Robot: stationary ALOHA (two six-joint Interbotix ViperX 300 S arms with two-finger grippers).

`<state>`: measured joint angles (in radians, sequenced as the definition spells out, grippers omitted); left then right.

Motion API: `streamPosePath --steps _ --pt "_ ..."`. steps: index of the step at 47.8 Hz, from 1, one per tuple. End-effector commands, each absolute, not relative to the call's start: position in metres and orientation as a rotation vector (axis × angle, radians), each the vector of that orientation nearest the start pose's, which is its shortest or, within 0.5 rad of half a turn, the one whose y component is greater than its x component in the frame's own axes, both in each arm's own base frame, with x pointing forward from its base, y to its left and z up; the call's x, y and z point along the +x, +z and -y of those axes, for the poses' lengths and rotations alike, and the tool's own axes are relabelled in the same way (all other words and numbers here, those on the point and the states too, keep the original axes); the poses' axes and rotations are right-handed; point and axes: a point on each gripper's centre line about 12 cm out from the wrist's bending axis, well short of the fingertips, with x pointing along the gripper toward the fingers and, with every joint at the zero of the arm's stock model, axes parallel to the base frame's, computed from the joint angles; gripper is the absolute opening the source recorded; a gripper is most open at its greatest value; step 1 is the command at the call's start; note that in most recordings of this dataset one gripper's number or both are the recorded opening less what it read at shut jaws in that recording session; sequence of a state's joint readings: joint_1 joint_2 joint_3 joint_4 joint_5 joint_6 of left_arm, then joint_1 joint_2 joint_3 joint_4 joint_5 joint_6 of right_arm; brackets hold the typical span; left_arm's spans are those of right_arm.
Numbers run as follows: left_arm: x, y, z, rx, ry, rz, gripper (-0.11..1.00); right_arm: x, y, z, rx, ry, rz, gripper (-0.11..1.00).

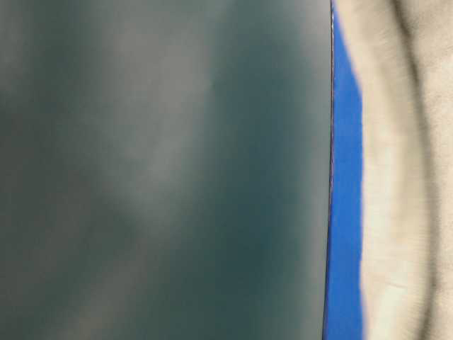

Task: Fold a bath towel.
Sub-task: 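Lift the far corners and fold them toward the near edge with both grippers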

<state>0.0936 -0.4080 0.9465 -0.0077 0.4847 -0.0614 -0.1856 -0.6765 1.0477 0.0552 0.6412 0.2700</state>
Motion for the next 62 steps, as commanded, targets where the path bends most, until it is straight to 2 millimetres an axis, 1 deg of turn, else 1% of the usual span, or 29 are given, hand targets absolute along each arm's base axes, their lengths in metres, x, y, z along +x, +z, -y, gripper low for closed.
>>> streamPosePath --steps 1,4,5,9,17,19,29,33,41,45,48,53,57,62 --pt "0.257 0.177 0.005 -0.151 0.064 -0.978 0.04 0.2 0.192 0.005 0.414 -0.215 -0.98 0.07" --pt "0.257 0.177 0.027 -0.182 0.025 -0.973 0.04 0.199 0.19 -0.014 0.433 -0.165 -0.998 0.07" --pt "0.256 0.176 0.037 -0.194 0.006 -0.975 0.04 0.199 0.189 -0.02 0.439 -0.149 -1.003 0.07" --pt "0.254 0.175 0.064 -0.215 -0.053 -0.978 0.04 0.201 0.187 -0.049 0.465 -0.074 -1.016 0.07" --pt "0.248 0.171 0.11 -0.248 -0.155 -0.987 0.04 0.209 0.181 -0.096 0.502 0.037 -1.024 0.07" --pt "0.248 0.171 0.12 -0.259 -0.175 -0.986 0.04 0.212 0.179 -0.11 0.503 0.067 -1.032 0.07" --pt "0.242 0.167 0.166 -0.253 -0.277 -1.014 0.04 0.22 0.172 -0.162 0.501 0.16 -1.08 0.07" --pt "0.239 0.167 0.187 -0.249 -0.318 -1.032 0.04 0.221 0.172 -0.185 0.501 0.196 -1.101 0.07" --pt "0.239 0.17 0.221 -0.269 -0.359 -1.052 0.04 0.217 0.171 -0.222 0.524 0.233 -1.141 0.07" --pt "0.241 0.166 0.23 -0.261 -0.365 -1.066 0.04 0.216 0.165 -0.233 0.533 0.221 -1.171 0.07" --pt "0.243 0.161 0.234 -0.255 -0.359 -1.078 0.04 0.216 0.158 -0.236 0.542 0.196 -1.194 0.07" --pt "0.245 0.148 0.234 -0.238 -0.341 -1.109 0.04 0.218 0.142 -0.237 0.542 0.144 -1.231 0.07" --pt "0.246 0.143 0.236 -0.233 -0.338 -1.117 0.04 0.218 0.134 -0.237 0.535 0.123 -1.248 0.07" --pt "0.248 0.141 0.238 -0.236 -0.341 -1.112 0.04 0.217 0.13 -0.237 0.53 0.115 -1.257 0.07"
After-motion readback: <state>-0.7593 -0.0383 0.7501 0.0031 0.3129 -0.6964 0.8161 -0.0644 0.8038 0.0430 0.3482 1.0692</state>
